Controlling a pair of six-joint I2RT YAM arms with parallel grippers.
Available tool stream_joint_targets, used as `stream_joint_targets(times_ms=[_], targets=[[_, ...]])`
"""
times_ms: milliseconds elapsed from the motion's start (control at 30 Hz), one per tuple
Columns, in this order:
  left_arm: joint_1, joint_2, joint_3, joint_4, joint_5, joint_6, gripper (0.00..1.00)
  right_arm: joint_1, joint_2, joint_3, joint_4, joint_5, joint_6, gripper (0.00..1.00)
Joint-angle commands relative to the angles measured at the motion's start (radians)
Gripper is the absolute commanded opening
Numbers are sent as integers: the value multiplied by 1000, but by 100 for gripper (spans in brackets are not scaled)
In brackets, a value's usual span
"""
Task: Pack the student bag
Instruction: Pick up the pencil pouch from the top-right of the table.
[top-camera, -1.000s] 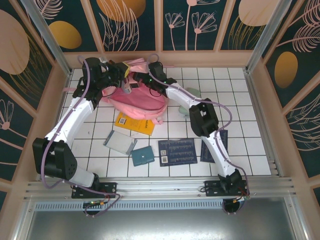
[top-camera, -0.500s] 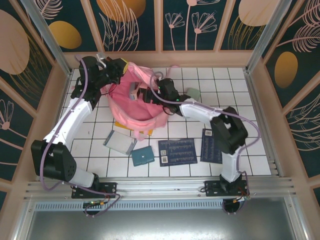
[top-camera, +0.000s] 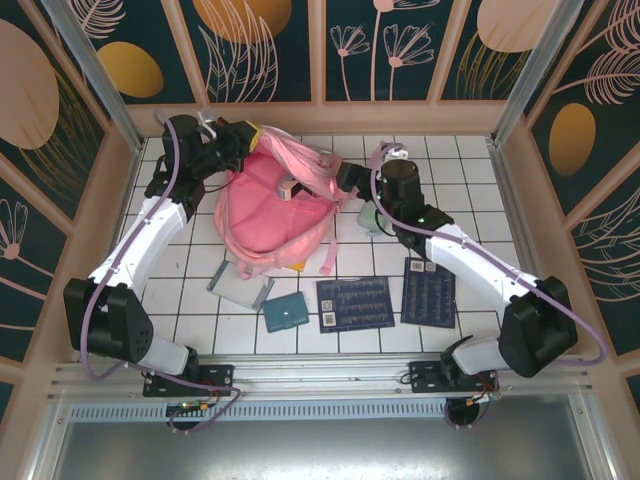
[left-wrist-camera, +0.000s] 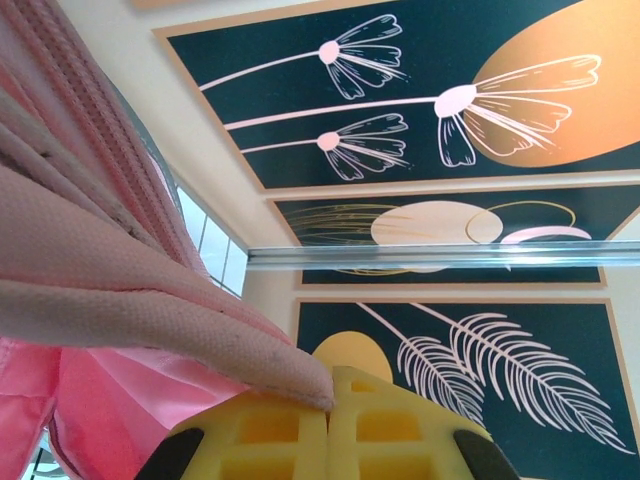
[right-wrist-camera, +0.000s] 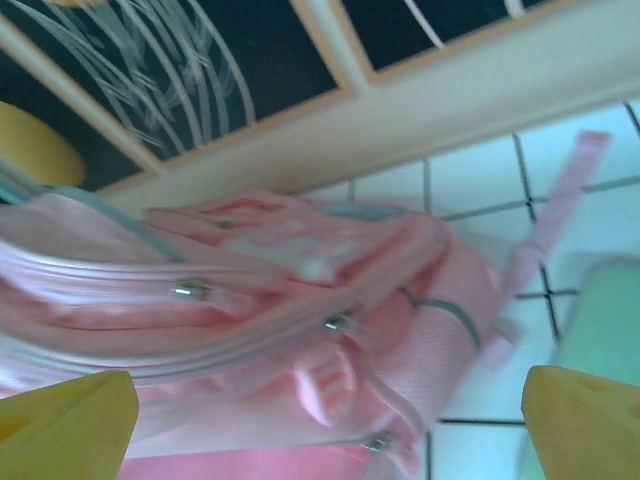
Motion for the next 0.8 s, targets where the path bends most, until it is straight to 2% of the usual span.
stream_joint_targets(times_ms=[0, 100, 200, 300, 533, 767], targets=[[-3, -15, -3, 81, -1, 8, 0, -11, 114, 82, -240, 86, 90, 99], [-3, -17, -2, 82, -7, 6, 0, -38, 239, 198, -407, 163, 161, 99], [-3, -15, 6, 82, -6, 2, 0, -60, 359, 307, -521, 182, 207, 99], [-3, -14, 19, 78, -10, 4, 0, -69, 444, 373, -583, 216, 206, 99], [-1, 4, 41, 70, -13, -1, 0, -114, 574, 411, -591, 166, 150, 99], [-2, 26, 36, 98, 12, -18, 0, -148, 637, 378, -469, 20, 91, 99]])
